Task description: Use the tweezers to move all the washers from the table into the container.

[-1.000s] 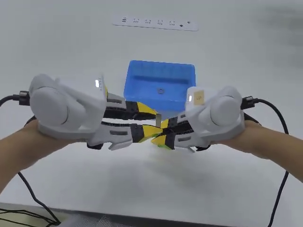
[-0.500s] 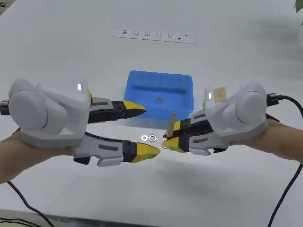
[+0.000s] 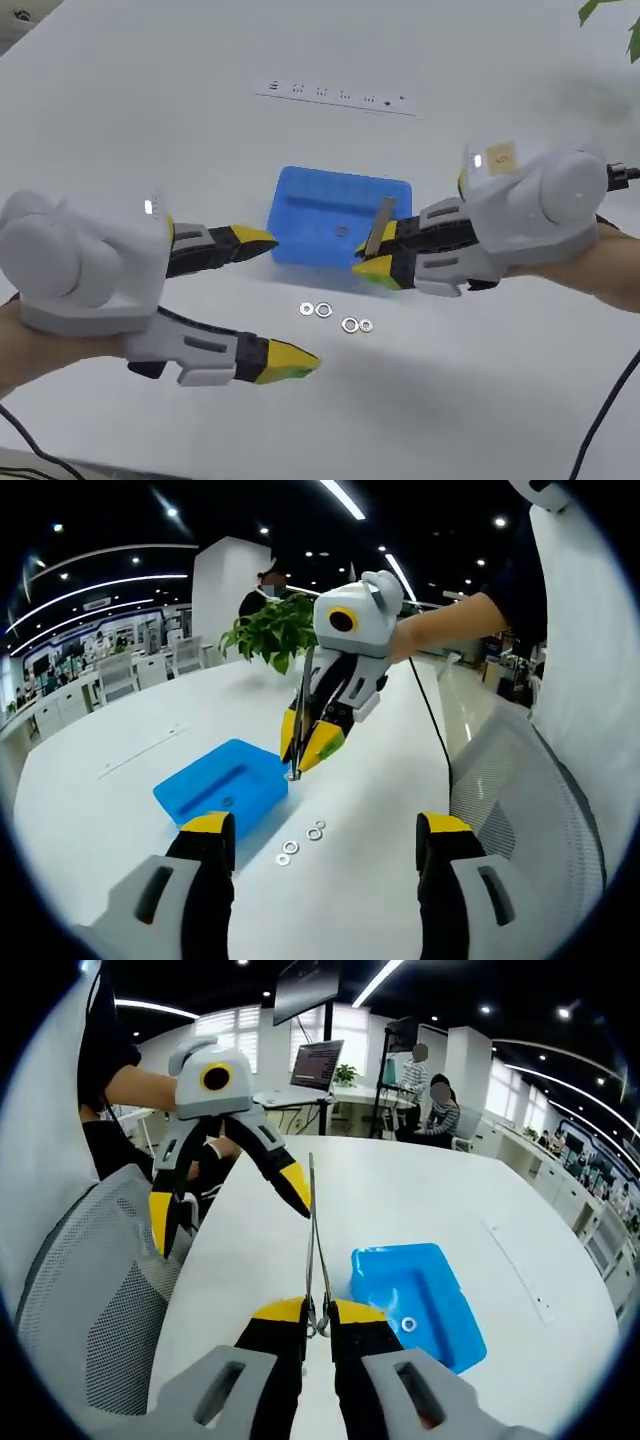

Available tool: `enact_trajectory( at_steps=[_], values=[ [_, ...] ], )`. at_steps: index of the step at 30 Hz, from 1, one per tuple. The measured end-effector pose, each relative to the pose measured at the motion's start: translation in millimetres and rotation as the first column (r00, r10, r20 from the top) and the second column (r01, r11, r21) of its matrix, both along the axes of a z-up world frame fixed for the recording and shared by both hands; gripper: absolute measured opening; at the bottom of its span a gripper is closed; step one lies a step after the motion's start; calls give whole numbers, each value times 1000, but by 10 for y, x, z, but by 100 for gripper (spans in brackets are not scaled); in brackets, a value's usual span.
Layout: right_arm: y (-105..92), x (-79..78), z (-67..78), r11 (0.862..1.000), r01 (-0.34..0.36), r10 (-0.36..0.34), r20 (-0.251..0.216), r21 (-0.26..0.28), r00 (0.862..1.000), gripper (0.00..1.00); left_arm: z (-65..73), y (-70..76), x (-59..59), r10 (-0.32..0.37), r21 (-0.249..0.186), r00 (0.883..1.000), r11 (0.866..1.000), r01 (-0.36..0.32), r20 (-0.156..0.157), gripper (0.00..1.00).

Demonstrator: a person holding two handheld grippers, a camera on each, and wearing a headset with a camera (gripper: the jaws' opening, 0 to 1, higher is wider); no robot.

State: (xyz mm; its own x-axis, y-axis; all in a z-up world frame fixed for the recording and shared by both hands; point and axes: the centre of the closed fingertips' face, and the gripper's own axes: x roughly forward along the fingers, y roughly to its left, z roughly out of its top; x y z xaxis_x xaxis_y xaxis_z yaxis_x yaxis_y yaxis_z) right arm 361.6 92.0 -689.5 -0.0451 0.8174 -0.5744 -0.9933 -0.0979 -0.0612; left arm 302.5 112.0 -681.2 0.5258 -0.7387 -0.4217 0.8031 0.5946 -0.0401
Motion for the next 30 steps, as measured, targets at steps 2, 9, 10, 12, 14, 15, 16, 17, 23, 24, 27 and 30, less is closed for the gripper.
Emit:
enact_trajectory(
  at_steps=[2, 9, 10, 12, 14, 15, 16, 17, 23, 24, 27, 30],
  values=[
    [55, 101, 31, 1000, 2, -2, 9, 4, 1000, 10, 14, 60, 41, 34, -12, 999, 999, -34, 6, 83],
    [168, 512, 47, 1000, 2, -1, 107, -4, 994, 10, -32, 185, 79, 85, -25, 996, 996, -85, -10, 96],
    [182, 577, 23, 1000, 10, -9, 103, -2, 995, 10, -37, 195, 78, 86, -26, 996, 996, -86, -13, 96],
    [195, 695, -61, 999, 32, -31, 102, -8, 994, 10, -35, 207, 84, 90, -35, 996, 995, -91, -15, 98],
    [207, 785, -174, 999, 48, -46, 100, -19, 994, 10, -10, 221, 123, 109, -44, 994, 993, -109, -3, 99],
    [213, 812, -219, 998, 55, -53, 94, -24, 994, 10, 6, 231, 144, 118, -52, 993, 992, -118, -1, 99],
    [220, 835, -270, 998, 64, -61, 87, -30, 994, 10, 17, 240, 160, 124, -60, 992, 990, -124, -3, 99],
    [238, 857, -329, 997, 66, -63, 84, -31, 994, 10, 27, 241, 173, 131, -63, 991, 989, -130, -3, 99],
    [283, 908, -591, 995, 85, -82, 56, -54, 995, 10, 7, 267, 176, 145, -51, 989, 988, -145, -9, 99],
    [283, 911, -626, 995, 90, -87, 46, -52, 995, 10, -10, 273, 168, 148, -49, 989, 988, -148, -13, 99],
    [275, 912, -695, 994, 92, -90, 36, -61, 995, 10, -37, 284, 152, 158, -49, 987, 986, -159, -21, 99],
    [242, 905, -772, 993, 89, -86, 37, -79, 996, 10, -74, 306, 132, 174, -50, 984, 983, -176, -34, 99]
  ],
)
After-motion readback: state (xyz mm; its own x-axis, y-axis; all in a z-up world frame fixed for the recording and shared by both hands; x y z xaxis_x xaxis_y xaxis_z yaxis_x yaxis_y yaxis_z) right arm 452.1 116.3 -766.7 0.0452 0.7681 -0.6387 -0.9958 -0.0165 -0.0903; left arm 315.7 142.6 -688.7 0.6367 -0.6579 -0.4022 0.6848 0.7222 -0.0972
